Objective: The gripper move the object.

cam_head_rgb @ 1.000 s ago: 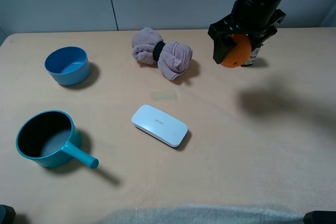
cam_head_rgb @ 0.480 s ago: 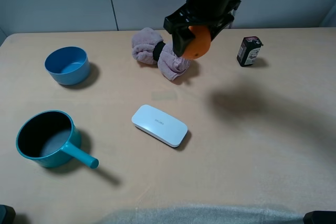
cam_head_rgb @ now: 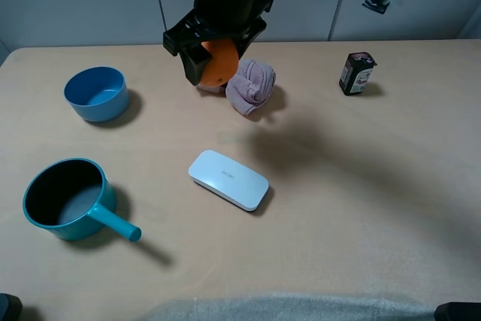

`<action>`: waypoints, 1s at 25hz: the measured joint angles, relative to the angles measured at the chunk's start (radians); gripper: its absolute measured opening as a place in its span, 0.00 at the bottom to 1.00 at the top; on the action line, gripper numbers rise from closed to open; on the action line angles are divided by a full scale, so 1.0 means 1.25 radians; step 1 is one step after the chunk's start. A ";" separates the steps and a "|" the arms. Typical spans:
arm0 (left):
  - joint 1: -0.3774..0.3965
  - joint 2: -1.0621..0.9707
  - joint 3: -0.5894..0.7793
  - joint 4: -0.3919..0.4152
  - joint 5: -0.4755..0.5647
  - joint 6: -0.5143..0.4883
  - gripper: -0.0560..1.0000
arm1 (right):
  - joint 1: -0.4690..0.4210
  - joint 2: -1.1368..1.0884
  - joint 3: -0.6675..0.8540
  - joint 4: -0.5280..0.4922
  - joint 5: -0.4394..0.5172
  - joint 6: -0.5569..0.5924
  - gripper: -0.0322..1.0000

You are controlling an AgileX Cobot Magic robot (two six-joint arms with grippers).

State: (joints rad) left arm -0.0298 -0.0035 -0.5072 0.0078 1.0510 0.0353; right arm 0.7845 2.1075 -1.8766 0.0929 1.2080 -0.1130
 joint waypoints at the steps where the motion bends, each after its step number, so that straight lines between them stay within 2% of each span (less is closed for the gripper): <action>1: 0.000 0.000 0.000 0.000 0.000 0.000 0.99 | 0.005 0.010 -0.015 0.003 0.000 0.000 0.60; 9: 0.000 0.000 0.000 0.000 0.000 0.000 0.99 | 0.025 0.080 -0.075 0.030 -0.006 0.000 0.60; 25: 0.000 0.000 0.000 0.000 0.000 0.000 0.99 | 0.025 0.175 -0.080 0.034 -0.065 -0.001 0.60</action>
State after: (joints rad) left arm -0.0298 -0.0035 -0.5072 0.0078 1.0510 0.0353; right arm 0.8153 2.3259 -1.9766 0.1352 1.1274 -0.1138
